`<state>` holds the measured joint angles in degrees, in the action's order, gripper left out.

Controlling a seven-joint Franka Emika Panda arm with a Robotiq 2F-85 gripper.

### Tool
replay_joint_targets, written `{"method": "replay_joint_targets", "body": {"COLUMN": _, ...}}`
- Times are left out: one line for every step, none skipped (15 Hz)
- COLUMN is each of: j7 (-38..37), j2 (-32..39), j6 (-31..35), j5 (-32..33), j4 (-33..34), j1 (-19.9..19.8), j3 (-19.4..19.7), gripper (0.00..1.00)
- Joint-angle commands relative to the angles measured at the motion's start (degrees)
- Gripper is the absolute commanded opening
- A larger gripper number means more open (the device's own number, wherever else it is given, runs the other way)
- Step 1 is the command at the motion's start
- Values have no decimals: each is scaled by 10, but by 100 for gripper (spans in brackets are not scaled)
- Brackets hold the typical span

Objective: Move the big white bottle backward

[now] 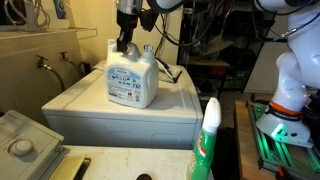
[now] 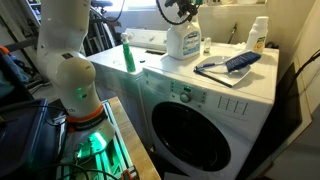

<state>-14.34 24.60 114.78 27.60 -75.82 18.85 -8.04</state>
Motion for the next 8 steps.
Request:
{"method": "replay_joint_targets", "body": {"j7": 0, "j2": 16, "j6": 39, "j5": 22, "j4": 15, "j1": 14, "j3": -3, "gripper": 6}}
{"method": "replay_joint_targets", "body": {"j7": 10, "j2": 29, "j6": 42, "j5": 27, "j4": 34, "j1": 28, "j3": 13, "gripper": 6}}
{"method": "replay_joint_targets", "body": {"j7": 17, "j2": 43, "j6": 45, "j5": 37, "j4": 51, "j1": 33, "j3": 16, "gripper": 6}}
{"method": "replay_joint_targets", "body": {"j7": 23, "j2": 53, "j6": 50, "j5": 47, "j4": 63, "j1": 39, "j3": 20, "gripper": 6}}
{"method": "replay_joint_targets", "body": {"j7": 31, "j2": 64, "j6": 53, "j5": 55, "j4": 78, "j1": 44, "j3": 24, "gripper": 6}}
{"method": "replay_joint_targets", "body": {"j7": 33, "j2": 77, "j6": 49, "j5": 58, "j4": 99, "j1": 50, "j3": 26, "gripper": 6}}
{"method": "replay_joint_targets", "body": {"j7": 32, "j2": 88, "j6": 46, "j5": 61, "j4": 116, "j1": 57, "j3": 30, "gripper": 6}}
{"method": "replay_joint_targets", "body": {"j7": 24, "j2": 100, "j6": 41, "j5": 67, "j4": 138, "j1": 66, "j3": 35, "gripper": 6}}
